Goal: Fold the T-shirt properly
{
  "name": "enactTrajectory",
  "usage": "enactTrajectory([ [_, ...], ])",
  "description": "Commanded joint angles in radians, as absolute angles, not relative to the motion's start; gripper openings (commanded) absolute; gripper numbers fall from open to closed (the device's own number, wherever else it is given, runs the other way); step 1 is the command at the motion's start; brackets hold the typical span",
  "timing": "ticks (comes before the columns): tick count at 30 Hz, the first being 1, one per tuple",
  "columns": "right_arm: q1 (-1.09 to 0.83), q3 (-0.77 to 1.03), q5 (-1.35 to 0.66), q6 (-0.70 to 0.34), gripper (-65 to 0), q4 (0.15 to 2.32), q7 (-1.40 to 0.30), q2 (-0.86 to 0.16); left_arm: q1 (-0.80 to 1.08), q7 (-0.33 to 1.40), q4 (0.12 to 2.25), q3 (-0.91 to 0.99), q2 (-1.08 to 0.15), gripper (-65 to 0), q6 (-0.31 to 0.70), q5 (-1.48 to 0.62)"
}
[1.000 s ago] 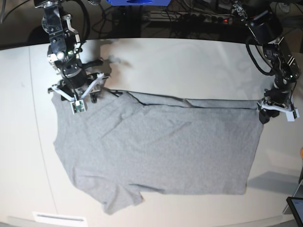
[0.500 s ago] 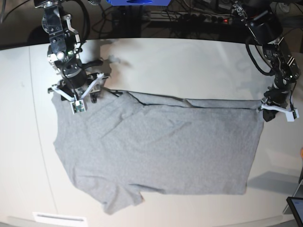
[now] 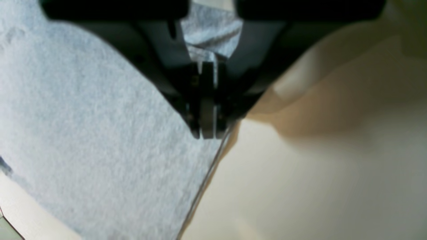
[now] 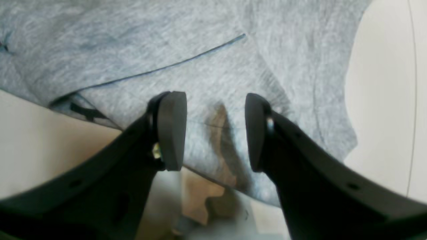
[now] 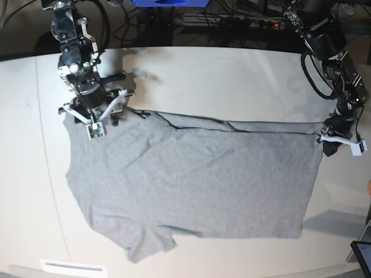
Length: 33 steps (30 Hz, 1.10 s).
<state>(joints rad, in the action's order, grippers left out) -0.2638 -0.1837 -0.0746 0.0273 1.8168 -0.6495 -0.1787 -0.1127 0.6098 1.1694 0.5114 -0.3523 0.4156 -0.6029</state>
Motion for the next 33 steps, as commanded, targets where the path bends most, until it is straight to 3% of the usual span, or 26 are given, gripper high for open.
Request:
enactTrajectory([
  [1,-0.257,-0.180,-0.071,0.031,-37.9,1.831,-0.630,-0.182,-0.128,0.590,1.185,0.515,-0.374,-65.0,0.418,-0.618],
  [16,-0.260,-0.182,-0.071,0.031,-37.9,1.831,-0.633,-0.182,-0.252,0.504,1.036,0.392,-0.383,-65.0,0.417,-0.616],
  [23,-0.260,-0.182,-0.071,0.031,-37.9,1.831,-0.633,-0.182,-0.312,0.447,0.961,0.398,-0.375,-65.0,0.417,-0.455],
  [33,-0.259,-0.182,-0.071,0.031,-37.9,1.831,-0.633,-0.182,-0.341,0.401,0.932,0.400,-0.378,-65.0,0.407,-0.438],
])
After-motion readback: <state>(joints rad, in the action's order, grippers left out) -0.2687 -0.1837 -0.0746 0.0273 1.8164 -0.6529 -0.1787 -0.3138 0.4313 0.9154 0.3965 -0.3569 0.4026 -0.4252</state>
